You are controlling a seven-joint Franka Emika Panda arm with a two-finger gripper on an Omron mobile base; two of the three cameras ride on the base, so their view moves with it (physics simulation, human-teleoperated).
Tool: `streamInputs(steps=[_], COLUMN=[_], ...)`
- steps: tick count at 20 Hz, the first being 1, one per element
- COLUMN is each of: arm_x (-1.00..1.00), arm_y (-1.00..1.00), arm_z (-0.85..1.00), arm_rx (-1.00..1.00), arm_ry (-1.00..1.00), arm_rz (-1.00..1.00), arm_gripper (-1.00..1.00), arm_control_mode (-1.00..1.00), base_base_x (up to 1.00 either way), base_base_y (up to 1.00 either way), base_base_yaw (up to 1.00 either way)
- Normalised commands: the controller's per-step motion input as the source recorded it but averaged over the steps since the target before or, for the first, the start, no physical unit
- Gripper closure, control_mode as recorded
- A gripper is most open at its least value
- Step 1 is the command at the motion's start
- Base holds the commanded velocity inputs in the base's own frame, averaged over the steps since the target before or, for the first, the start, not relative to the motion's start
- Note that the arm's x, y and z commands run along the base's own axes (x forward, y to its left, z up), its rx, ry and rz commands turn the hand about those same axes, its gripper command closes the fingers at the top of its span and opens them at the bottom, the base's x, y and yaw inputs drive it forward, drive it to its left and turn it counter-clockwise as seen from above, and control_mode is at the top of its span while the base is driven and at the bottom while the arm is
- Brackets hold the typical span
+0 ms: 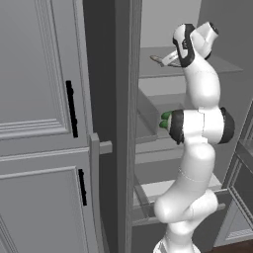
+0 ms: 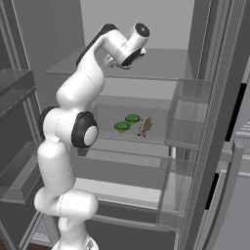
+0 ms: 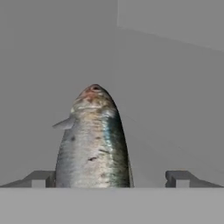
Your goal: Place one broccoli and one fish in each tupperware on the nearby counter, to pack two identical lunches.
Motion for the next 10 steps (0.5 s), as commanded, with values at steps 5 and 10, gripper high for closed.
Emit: streamInputs(steps=[5,10], arm_x=[0.06,-0.27], arm_y=[0.05,0.20], arm_z=[-0.50,-0.52], arm_rx=[-0.08,-0.11], arm_ry=[0.00,-0.01], arm_rz=[0.03,0.00], arm_gripper=[1.00,1.00], arm_control_mode=[-1.00,-1.00], base_base_x=[0.00,0.00], base_base_y=[0.00,0.00], base_base_yaw=[0.00,0.00])
